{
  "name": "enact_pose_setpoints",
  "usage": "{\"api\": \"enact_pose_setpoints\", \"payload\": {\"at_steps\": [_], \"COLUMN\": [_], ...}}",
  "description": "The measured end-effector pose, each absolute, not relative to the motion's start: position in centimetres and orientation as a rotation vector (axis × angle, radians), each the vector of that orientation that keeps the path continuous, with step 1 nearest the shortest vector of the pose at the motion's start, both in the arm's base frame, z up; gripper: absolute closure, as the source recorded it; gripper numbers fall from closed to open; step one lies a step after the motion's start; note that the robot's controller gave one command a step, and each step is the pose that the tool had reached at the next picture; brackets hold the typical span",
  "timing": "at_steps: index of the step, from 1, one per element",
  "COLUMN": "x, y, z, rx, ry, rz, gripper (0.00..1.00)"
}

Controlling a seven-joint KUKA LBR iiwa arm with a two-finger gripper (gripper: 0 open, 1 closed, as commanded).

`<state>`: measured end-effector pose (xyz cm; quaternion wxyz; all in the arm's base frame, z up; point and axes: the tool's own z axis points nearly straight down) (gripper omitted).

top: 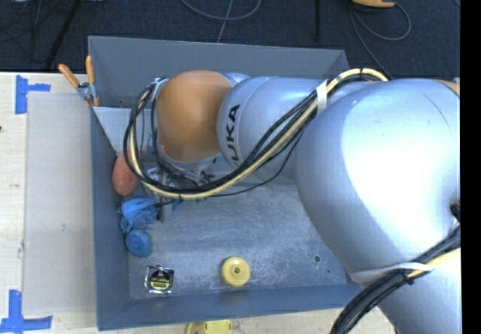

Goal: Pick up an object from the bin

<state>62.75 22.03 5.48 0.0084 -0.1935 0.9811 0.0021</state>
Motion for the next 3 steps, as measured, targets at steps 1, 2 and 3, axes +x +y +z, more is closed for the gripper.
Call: {"api": "enact_pose_setpoints", "payload": {"at_steps": [1, 2, 3], "x": [62.6, 62.5, 62.8], "y": [22.1, 22.0, 22.1], "z": [6.0, 13.9, 10.0], "rx": [-0.707, -0.641, -0.682], "ry": [3.043, 3.078, 3.062], "rz": [0.006, 0.002, 0.002], "gripper": [1.00, 1.00, 1.00]}}
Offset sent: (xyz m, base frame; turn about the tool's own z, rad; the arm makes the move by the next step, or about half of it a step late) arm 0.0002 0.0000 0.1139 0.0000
